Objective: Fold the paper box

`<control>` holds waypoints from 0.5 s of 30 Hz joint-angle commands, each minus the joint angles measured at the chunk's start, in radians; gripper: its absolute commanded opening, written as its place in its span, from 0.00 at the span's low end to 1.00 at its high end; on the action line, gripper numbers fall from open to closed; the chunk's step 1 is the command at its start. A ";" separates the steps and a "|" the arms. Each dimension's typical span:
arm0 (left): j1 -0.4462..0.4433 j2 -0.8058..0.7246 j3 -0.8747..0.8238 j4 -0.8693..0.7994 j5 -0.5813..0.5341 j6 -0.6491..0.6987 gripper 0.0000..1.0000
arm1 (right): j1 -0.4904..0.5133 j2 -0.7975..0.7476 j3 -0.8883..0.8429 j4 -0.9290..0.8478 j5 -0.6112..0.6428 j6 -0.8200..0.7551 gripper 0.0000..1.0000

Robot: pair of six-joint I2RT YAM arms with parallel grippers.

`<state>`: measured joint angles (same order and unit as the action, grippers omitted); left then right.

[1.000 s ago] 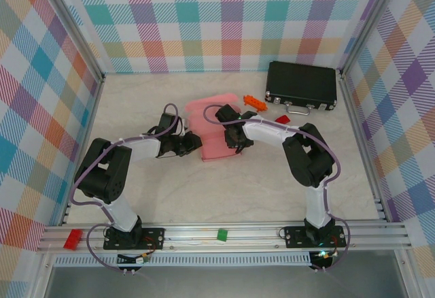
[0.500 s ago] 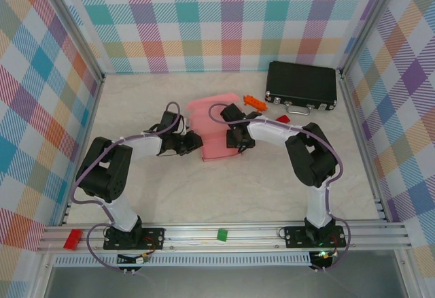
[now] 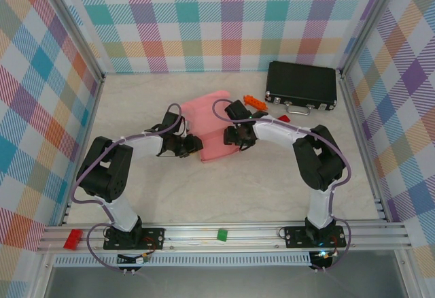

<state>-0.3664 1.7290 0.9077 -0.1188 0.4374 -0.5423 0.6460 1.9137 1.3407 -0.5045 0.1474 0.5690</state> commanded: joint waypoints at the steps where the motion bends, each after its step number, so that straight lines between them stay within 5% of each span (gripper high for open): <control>1: -0.012 -0.022 0.036 -0.062 -0.008 0.024 0.32 | -0.008 -0.016 -0.014 -0.002 -0.012 0.018 0.61; 15: -0.017 -0.063 0.041 -0.082 -0.015 0.035 0.42 | -0.019 -0.027 -0.013 -0.018 0.020 0.032 0.52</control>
<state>-0.3721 1.6981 0.9321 -0.1684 0.4324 -0.5262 0.6338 1.9137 1.3346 -0.5056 0.1490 0.5804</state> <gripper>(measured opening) 0.421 0.523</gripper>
